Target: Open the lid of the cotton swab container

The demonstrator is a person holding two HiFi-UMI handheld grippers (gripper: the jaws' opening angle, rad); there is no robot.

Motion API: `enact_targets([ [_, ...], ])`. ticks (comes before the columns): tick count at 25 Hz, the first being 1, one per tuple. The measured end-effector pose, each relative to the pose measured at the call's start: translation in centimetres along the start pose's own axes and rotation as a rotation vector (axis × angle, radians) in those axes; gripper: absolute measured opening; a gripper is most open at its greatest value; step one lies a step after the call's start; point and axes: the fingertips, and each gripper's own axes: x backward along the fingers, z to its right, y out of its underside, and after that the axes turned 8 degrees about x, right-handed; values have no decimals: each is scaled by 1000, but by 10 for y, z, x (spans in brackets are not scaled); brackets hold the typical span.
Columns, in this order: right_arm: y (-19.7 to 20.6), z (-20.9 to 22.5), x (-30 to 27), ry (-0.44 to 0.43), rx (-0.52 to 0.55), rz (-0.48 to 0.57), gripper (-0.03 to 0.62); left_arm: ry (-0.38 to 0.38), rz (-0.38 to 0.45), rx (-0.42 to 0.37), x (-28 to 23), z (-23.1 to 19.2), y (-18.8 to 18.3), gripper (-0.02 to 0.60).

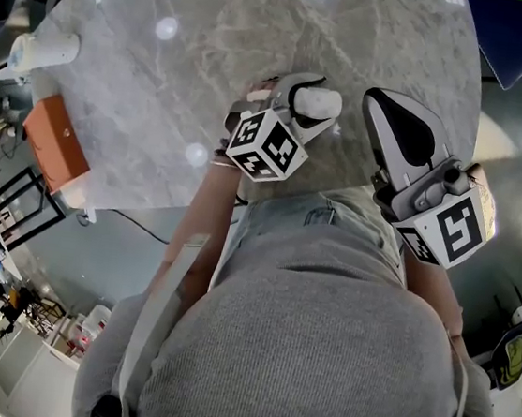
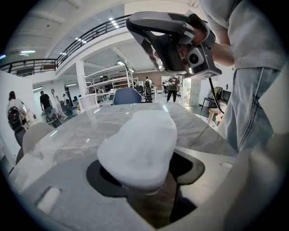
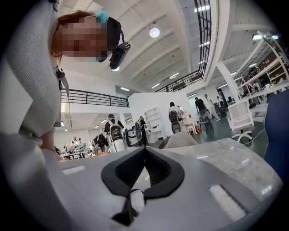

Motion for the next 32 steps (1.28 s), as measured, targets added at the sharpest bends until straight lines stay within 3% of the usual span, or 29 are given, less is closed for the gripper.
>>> enact_targets([
  [11, -2, -2, 0, 3, -11, 6, 2, -8, 12, 0, 1, 1, 0, 256],
  [23, -6, -3, 2, 4, -4, 13, 2, -44, 37, 99, 14, -8, -3, 255],
  [32, -7, -1, -2, -15, -1, 14, 2, -52, 9, 111, 21, -9, -8, 254],
])
